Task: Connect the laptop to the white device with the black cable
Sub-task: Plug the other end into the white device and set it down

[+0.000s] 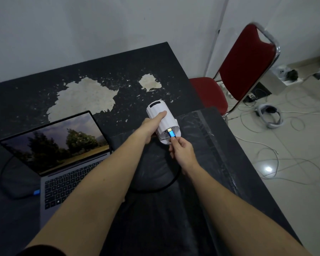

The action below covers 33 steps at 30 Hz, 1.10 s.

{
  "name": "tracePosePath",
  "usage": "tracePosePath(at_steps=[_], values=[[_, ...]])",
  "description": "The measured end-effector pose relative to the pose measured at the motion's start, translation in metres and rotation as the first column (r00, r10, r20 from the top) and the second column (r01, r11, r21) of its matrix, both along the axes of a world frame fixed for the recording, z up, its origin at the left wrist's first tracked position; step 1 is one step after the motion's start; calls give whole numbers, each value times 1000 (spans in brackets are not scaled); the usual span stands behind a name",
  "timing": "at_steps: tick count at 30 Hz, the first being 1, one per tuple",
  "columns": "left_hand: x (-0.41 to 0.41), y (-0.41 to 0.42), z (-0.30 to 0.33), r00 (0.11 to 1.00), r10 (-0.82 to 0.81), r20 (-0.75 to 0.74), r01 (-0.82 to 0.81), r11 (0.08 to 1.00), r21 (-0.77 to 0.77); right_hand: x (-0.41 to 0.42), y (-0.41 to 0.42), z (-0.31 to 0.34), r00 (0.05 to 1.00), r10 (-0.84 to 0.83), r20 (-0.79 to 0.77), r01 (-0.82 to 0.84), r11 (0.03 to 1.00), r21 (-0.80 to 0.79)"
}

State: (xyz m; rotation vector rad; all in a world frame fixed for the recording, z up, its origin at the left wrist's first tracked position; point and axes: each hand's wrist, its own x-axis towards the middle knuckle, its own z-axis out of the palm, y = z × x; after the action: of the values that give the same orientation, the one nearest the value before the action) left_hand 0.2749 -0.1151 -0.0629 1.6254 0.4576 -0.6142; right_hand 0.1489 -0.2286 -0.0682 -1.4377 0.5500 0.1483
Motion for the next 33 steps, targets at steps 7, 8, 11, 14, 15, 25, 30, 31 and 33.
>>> tracePosePath(at_steps=[7,8,11,14,15,25,30,31,33], values=[[-4,-4,1,991,-74,110,61,991,116,-4,3,-7,998,-68,-4,68,997,-40],[-5,-5,1,990,-86,112,72,989,127,-5,4,-8,997,-74,-3,74,997,-34],[-8,-6,-1,986,-117,116,99,984,147,-8,4,-8,997,-77,-7,77,997,-31],[-12,-6,-5,988,-119,101,101,981,165,-11,4,-11,997,-80,-18,79,997,-20],[-13,-7,-7,989,-115,94,98,980,171,-11,4,-11,996,-81,-22,81,997,-16],[-22,-18,-13,990,-119,81,106,983,148,-18,-1,-19,995,-95,-36,92,993,-69],[-25,-19,-23,992,-105,70,93,984,149,-17,-6,-26,995,-95,-29,91,989,-113],[-26,-18,-24,993,-101,66,91,986,141,-17,-7,-27,995,-93,-26,89,989,-121],[-25,-18,-26,993,-102,62,93,987,130,-16,-8,-28,996,-82,-22,79,988,-136]])
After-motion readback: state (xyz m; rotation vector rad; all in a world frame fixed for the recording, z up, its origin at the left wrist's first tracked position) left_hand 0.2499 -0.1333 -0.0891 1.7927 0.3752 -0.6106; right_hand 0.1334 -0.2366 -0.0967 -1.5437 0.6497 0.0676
